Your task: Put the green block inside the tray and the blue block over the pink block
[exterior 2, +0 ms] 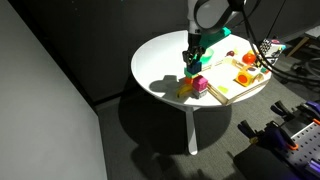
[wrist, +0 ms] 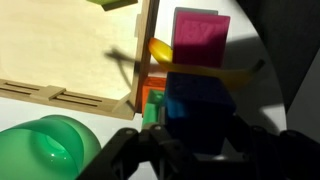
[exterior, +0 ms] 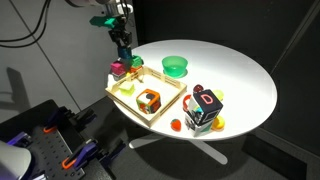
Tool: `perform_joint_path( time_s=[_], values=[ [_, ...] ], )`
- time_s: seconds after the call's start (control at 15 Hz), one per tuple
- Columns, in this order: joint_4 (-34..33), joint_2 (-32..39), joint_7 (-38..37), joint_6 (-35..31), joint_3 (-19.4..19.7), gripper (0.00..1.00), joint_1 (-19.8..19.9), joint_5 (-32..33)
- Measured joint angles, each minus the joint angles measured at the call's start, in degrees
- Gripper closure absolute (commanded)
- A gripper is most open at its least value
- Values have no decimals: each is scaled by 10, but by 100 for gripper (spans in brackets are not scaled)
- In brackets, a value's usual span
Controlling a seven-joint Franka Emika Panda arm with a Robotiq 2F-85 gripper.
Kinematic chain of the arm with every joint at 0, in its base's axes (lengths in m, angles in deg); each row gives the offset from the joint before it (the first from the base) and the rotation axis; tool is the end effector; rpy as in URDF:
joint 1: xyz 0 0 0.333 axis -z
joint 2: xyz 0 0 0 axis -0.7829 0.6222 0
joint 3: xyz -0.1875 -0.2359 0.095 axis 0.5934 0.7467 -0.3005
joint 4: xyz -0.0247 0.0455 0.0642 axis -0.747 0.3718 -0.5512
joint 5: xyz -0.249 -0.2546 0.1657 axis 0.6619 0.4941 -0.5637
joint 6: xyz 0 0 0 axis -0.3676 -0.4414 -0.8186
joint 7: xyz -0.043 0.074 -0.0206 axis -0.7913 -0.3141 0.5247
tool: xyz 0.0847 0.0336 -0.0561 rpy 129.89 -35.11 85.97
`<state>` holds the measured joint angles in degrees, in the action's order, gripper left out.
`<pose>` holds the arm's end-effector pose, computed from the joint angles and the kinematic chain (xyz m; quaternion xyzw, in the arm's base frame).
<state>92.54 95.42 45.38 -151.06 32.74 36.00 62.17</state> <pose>0.5826 0.1886 0.2635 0.9961 0.0827 0.0190 0.0245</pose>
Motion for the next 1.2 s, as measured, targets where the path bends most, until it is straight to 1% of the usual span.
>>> perform_joint_path(
  time_s=[0.33,0.93,1.2],
  values=[
    [37,-10,0,-1,-8,69,0,0],
    [67,-38,0,-3,-16,69,0,26],
    [72,-42,0,-18,-18,69,0,41]
  ],
)
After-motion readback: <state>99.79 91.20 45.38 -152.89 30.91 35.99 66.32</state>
